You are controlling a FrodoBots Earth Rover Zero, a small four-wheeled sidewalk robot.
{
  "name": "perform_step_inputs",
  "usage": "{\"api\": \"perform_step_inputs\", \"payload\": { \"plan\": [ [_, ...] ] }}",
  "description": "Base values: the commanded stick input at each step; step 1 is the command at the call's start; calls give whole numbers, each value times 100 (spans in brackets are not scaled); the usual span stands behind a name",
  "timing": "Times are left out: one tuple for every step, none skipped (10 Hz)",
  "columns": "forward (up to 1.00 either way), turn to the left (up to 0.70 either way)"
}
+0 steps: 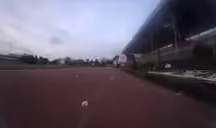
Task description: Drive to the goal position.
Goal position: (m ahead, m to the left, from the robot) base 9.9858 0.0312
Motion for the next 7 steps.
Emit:
{"api": "perform_step_inputs", "payload": {
  "plan": [
    [70,0],
    [70,0],
    [70,0],
    [70,0],
    [70,0],
    [70,0],
    [70,0]
  ]
}}
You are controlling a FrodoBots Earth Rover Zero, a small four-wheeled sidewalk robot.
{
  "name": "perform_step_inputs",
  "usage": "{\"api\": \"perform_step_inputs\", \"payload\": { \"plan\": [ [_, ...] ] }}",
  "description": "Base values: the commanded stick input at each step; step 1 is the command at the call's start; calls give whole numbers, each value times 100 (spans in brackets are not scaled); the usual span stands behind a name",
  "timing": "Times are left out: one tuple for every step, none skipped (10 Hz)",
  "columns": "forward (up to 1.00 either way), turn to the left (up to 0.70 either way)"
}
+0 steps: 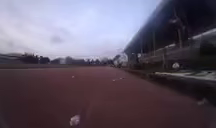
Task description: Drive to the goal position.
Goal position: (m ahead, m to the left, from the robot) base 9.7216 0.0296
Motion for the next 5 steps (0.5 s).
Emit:
{"api": "perform_step_inputs", "payload": {
  "plan": [
    [70,0],
    [70,0],
    [70,0],
    [70,0],
    [70,0]
  ]
}}
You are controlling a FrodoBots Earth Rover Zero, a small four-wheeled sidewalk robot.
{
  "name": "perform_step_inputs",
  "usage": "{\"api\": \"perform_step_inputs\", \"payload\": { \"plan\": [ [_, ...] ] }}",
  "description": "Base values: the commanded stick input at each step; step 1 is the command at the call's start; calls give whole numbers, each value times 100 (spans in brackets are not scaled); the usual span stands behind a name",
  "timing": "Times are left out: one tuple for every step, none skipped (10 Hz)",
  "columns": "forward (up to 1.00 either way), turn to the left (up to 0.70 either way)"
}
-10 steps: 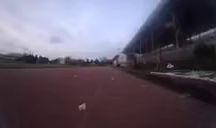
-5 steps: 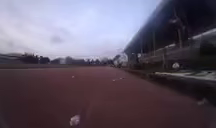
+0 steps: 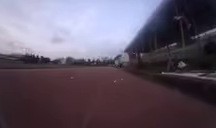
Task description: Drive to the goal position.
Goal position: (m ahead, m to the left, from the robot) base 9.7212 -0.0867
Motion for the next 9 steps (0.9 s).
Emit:
{"api": "perform_step_inputs", "payload": {
  "plan": [
    [70,0],
    [70,-1],
    [70,-13],
    [70,-20],
    [70,-12],
    [70,-5],
    [70,0],
    [70,0],
    [70,0]
  ]
}}
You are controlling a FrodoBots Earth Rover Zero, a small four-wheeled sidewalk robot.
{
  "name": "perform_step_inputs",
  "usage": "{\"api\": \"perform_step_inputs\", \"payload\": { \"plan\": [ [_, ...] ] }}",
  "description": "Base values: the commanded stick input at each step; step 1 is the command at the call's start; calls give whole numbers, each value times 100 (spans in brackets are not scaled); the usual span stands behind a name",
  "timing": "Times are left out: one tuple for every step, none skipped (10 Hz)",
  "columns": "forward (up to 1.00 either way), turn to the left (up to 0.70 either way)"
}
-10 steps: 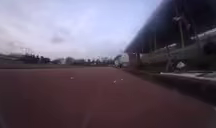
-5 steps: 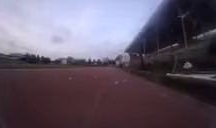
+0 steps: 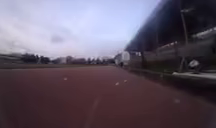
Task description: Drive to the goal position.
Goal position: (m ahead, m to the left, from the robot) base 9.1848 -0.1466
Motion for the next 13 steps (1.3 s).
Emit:
{"api": "perform_step_inputs", "payload": {
  "plan": [
    [70,-8],
    [70,-23],
    [70,-30],
    [70,-11],
    [70,0],
    [70,0],
    [70,0],
    [70,0],
    [70,-20],
    [70,-28],
    [70,-10],
    [70,0],
    [70,0]
  ]
}}
